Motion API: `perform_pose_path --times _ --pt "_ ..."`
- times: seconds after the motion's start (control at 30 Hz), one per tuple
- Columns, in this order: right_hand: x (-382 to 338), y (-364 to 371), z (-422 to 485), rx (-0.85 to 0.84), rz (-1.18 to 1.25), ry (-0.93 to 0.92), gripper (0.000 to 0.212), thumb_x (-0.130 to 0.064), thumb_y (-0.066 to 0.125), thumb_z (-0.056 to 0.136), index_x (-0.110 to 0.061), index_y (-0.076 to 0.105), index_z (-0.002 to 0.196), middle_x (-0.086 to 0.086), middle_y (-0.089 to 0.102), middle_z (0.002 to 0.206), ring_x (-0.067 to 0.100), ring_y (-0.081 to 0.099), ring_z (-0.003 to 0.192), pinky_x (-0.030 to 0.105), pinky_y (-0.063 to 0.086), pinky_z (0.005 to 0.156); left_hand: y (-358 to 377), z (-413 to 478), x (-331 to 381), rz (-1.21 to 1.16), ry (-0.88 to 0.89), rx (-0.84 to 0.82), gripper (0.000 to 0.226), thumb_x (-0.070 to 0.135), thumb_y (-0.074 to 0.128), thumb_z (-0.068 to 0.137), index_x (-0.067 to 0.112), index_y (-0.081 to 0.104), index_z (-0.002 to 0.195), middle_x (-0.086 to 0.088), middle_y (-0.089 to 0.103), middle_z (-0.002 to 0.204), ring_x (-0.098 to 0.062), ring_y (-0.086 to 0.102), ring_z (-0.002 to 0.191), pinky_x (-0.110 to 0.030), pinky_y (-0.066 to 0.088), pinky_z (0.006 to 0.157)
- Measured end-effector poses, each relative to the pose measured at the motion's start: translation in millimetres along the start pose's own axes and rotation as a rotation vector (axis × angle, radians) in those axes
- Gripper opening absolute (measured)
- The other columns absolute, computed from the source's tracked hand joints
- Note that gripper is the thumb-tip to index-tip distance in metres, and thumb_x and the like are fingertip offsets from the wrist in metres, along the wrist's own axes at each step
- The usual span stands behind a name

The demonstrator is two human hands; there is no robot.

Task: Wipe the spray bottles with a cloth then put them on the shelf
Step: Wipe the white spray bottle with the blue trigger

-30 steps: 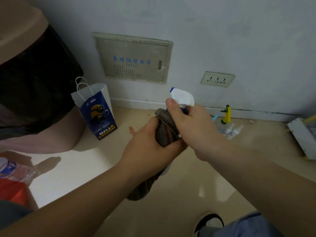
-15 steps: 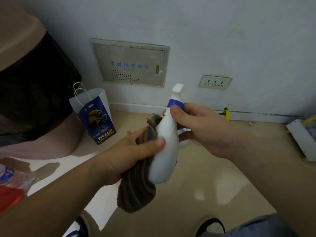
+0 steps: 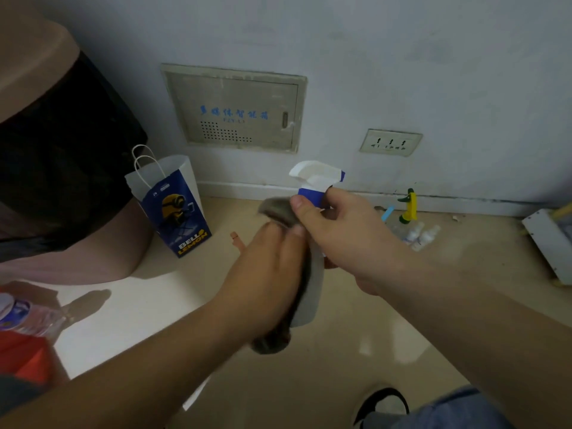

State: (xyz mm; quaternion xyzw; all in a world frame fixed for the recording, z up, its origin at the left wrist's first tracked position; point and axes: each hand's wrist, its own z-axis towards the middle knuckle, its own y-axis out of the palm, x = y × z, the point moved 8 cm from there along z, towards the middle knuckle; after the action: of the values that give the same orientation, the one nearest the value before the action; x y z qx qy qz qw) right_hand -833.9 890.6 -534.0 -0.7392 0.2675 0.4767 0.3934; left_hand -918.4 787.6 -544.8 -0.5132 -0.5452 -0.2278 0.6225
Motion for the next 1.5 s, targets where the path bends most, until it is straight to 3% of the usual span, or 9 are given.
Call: perform_pose_path --times 0.1,0.17,0.27,0.37,0.47,0.57,0.8,1.0,1.5 --pt "-1.8 2.2 -2.6 0.021 -0.035 0.007 0.024 -0.049 0.067 0.097 -0.025 0.068 0.095 0.005 0.076 0.090 0.020 0.072 0.081 0.040 0.063 0.071 13.9 -15.1 4.8 0.431 0.326 0.052 0.038 0.053 0.036 0.099 0.029 0.047 0.128 0.005 0.055 0.118 -0.013 0.057 0.100 -0.046 0.053 0.092" --pt "-1.5 3.0 -3.3 0.028 -0.034 0.017 0.025 -0.048 0.066 0.097 -0.024 0.068 0.095 0.006 0.076 0.090 0.022 0.074 0.084 0.046 0.064 0.077 7.6 -11.1 6.6 0.306 0.306 0.072 0.032 0.056 0.041 0.098 0.036 0.050 0.122 0.014 0.058 0.109 -0.006 0.058 0.094 -0.039 0.054 0.084" --pt "-5.8 -0.4 -4.7 0.073 0.021 0.019 0.027 -0.047 0.066 0.097 -0.020 0.067 0.096 0.010 0.075 0.096 0.028 0.073 0.093 0.059 0.061 0.084 -6.7 12.9 -31.5 -0.230 -0.193 -0.040 0.032 0.064 0.052 0.094 0.039 0.064 0.109 0.018 0.070 0.101 -0.001 0.066 0.091 -0.033 0.054 0.084" --pt "-10.9 -2.7 -5.5 0.092 0.037 -0.003 0.033 -0.047 0.065 0.098 -0.014 0.066 0.100 0.017 0.072 0.105 0.036 0.069 0.101 0.063 0.058 0.085 -5.8 7.7 -59.1 -0.523 -0.619 -0.070 0.071 0.077 0.057 0.083 0.023 0.063 0.129 -0.007 0.063 0.136 -0.027 0.064 0.119 -0.050 0.047 0.108" --pt "-7.5 -6.2 -2.9 0.106 0.017 0.007 0.031 -0.046 0.063 0.099 -0.016 0.065 0.094 0.014 0.073 0.096 0.032 0.070 0.093 0.052 0.060 0.082 2.8 -0.5 -28.3 -0.021 -0.146 0.019 0.034 0.062 0.028 0.100 0.041 0.054 0.110 0.001 0.059 0.119 -0.025 0.056 0.121 -0.052 0.044 0.108" --pt "-4.8 -3.2 -0.6 0.079 0.049 0.023 0.023 -0.040 0.066 0.100 -0.021 0.062 0.088 0.002 0.074 0.080 0.018 0.070 0.071 0.034 0.058 0.059 14.0 -22.4 8.8 0.372 0.327 0.021 0.039 0.055 0.037 0.099 0.040 0.039 0.136 0.012 0.045 0.133 -0.010 0.053 0.114 -0.039 0.052 0.096" --pt "-3.3 0.4 -3.0 0.118 0.092 0.059 0.034 -0.044 0.068 0.096 -0.011 0.062 0.097 0.018 0.072 0.102 0.037 0.071 0.098 0.065 0.060 0.076 -8.0 11.4 -32.1 -0.247 -0.330 0.001 0.036 0.060 0.036 0.102 0.034 0.059 0.110 0.003 0.066 0.105 -0.022 0.065 0.103 -0.044 0.051 0.099" --pt "5.8 -4.0 3.1 0.114 0.061 0.088 0.018 -0.033 0.066 0.098 -0.017 0.062 0.092 0.016 0.074 0.094 0.023 0.065 0.077 0.050 0.061 0.070 9.2 -8.0 5.7 0.502 0.334 0.047 0.058 0.058 0.048 0.095 0.029 0.039 0.145 0.010 0.049 0.135 -0.011 0.052 0.121 -0.042 0.051 0.099" --pt "7.5 -6.1 1.0 -0.123 0.299 0.249 0.031 -0.038 0.069 0.098 -0.011 0.077 0.110 0.008 0.082 0.098 0.021 0.079 0.088 0.037 0.066 0.071 -20.8 17.4 -9.2 -0.079 0.009 0.016 0.034 0.047 0.080 0.081 0.047 0.054 0.103 0.038 0.063 0.099 0.013 0.064 0.087 -0.015 0.057 0.067"
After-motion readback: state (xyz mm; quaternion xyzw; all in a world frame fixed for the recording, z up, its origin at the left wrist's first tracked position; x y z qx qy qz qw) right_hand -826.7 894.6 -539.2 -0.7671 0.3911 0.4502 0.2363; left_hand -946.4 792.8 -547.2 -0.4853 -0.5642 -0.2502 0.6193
